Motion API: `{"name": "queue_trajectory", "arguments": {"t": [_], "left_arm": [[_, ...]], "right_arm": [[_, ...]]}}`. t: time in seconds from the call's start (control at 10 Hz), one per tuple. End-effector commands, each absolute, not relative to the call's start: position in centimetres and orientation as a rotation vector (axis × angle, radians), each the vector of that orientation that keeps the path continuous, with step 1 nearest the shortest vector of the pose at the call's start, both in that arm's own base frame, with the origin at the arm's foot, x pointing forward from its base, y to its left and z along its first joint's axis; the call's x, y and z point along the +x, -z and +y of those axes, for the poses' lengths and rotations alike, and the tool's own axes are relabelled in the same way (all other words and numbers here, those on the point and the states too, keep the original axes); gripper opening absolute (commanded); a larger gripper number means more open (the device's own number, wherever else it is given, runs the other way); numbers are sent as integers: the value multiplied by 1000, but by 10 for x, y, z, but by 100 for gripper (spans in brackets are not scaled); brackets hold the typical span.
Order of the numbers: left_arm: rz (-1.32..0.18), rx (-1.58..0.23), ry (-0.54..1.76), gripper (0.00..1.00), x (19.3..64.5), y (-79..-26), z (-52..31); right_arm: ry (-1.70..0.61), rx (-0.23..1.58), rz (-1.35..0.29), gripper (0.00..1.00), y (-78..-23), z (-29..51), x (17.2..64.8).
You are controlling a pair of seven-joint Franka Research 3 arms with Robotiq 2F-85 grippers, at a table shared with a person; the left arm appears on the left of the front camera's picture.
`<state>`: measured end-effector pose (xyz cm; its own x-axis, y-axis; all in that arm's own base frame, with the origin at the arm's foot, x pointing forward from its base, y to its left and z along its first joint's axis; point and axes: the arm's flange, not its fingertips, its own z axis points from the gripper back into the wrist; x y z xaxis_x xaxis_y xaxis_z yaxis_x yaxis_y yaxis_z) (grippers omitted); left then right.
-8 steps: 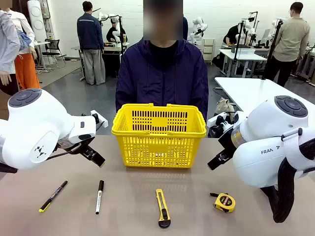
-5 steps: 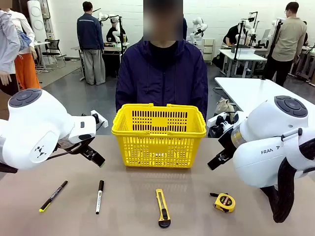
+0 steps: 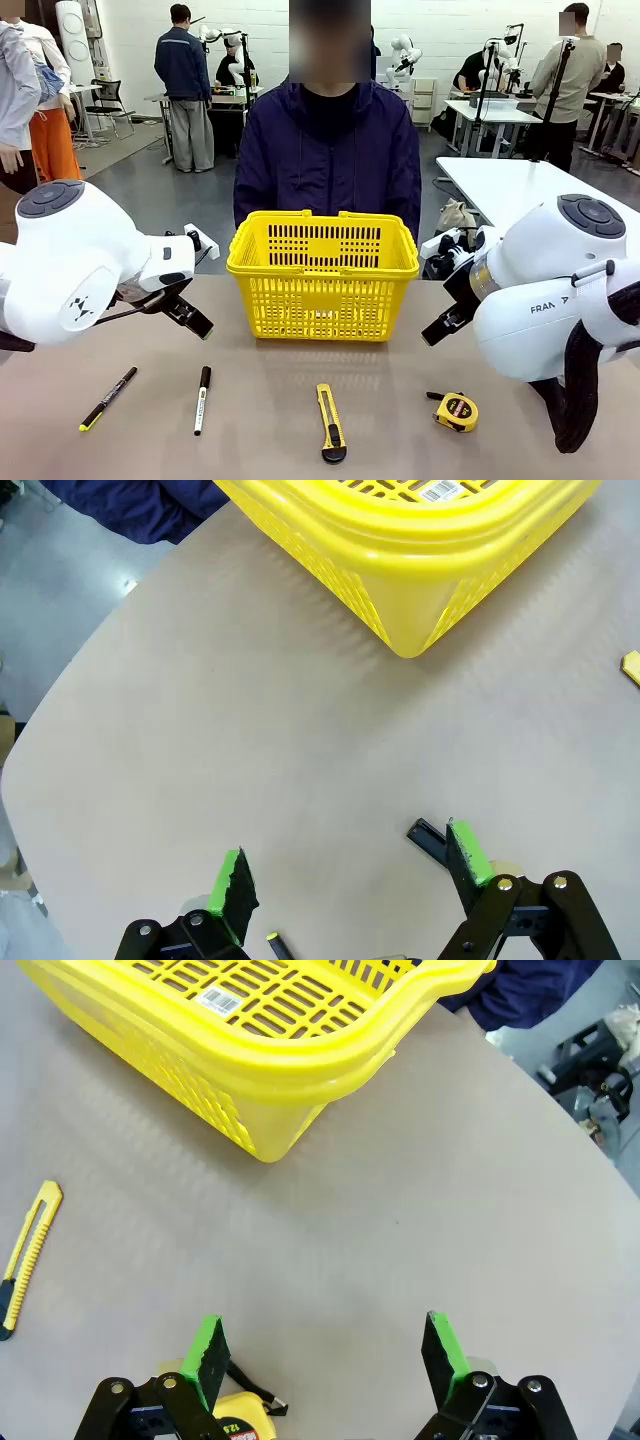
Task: Place the items the person wants into the basket.
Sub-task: Pick up the item the person points to and place it in the Market Basket.
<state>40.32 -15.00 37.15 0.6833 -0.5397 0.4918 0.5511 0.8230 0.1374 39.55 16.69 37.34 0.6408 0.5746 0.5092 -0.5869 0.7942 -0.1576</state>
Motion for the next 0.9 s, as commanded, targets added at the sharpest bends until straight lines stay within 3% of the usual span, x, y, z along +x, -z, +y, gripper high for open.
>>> {"name": "queue_trajectory", "arguments": {"t": [0.0,0.8], "left_arm": [[-544,-22,612,100,403,-371,-150],[-544,-22,612,100,403,-371,-150]], "right_arm": [[-662,23,-572,100,-373,167,395],[-662,23,-572,100,-373,167,395]]}}
